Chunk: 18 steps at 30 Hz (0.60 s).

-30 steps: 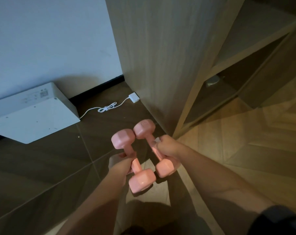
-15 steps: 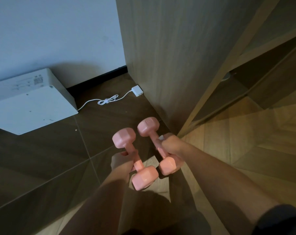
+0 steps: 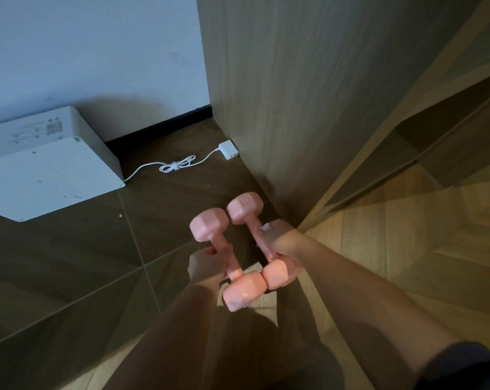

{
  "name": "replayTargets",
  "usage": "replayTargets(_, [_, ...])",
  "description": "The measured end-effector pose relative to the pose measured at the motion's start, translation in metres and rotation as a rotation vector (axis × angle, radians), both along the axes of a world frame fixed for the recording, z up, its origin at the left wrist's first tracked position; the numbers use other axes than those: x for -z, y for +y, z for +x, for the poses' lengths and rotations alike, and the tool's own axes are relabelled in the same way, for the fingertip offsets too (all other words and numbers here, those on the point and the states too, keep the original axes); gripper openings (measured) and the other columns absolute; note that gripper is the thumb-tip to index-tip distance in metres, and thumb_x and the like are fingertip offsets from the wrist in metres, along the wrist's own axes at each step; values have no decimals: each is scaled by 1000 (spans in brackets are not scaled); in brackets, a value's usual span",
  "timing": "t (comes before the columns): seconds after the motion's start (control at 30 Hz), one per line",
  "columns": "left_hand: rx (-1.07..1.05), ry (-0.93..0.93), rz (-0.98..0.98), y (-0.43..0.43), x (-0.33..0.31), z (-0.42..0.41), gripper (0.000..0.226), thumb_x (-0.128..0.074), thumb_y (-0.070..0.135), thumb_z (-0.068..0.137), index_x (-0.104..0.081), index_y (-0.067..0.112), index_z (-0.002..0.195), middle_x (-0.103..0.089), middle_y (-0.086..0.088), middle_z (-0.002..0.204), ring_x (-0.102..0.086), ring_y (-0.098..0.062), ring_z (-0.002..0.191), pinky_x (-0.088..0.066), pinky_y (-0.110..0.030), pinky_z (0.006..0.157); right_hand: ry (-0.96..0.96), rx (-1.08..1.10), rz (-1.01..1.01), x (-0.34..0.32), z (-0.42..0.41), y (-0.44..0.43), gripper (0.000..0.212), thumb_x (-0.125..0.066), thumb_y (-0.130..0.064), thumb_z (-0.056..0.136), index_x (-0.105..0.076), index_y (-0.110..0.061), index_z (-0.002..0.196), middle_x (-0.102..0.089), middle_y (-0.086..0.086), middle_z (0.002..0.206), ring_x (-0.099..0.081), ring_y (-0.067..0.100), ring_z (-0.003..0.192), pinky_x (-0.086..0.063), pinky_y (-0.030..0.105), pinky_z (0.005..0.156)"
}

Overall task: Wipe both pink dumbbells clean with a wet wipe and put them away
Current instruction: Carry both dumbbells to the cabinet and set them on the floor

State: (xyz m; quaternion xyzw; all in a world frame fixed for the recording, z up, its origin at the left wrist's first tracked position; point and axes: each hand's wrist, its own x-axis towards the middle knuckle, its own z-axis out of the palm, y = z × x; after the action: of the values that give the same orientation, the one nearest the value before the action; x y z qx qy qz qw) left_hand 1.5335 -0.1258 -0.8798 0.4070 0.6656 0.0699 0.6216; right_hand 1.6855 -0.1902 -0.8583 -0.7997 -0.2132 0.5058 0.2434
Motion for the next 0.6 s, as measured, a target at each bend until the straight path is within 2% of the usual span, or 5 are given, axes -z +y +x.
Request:
replayTargets(0.1, [-4, -6, 1, 2, 2, 1, 22, -73, 24, 87, -65, 11, 103, -69, -11, 94, -69, -26, 86, -59, -46, 85, -20, -24, -21, 1, 2, 5, 16, -59, -29, 96, -54, -16, 89, -58, 11, 100, -56, 25, 91, -51, 40, 90])
replayTargets(0.23, [3, -17, 20, 4, 6, 1, 16, -71, 23, 89, -65, 12, 100, -69, -9, 93, -68, -26, 87, -59, -44, 84, -37, -43, -37, 2, 4, 10, 27, -55, -35, 98, -47, -23, 75, -55, 8, 99, -52, 22, 90, -45, 23, 67])
replayTargets(0.37, [16, -28, 18, 6, 6, 2, 13, -69, 21, 91, -64, 12, 98, -69, -10, 93, -68, -25, 85, -59, -42, 83, -21, -39, -28, 6, 7, 14, 30, -55, -33, 98, -41, -27, 73, -52, 6, 102, -51, 15, 80, -38, 16, 63])
replayTargets(0.5, [18, -26, 11, 7, 11, 3, 16, -69, 21, 91, -65, 10, 102, -69, -11, 96, -68, -27, 90, -59, -44, 84, 14, -14, -30, 12, 9, 17, 31, -52, -35, 100, -40, -26, 72, -47, -4, 80, -43, 4, 65, -36, 12, 59])
replayTargets(0.6, [29, -1, 13, 7, 15, 3, 15, -69, 24, 91, -64, 12, 99, -69, -10, 94, -68, -27, 90, -58, -46, 86, 20, -7, -32, 17, 9, 18, 30, -53, -35, 99, -42, -25, 73, -47, -4, 79, -43, 5, 65, -38, 15, 61])
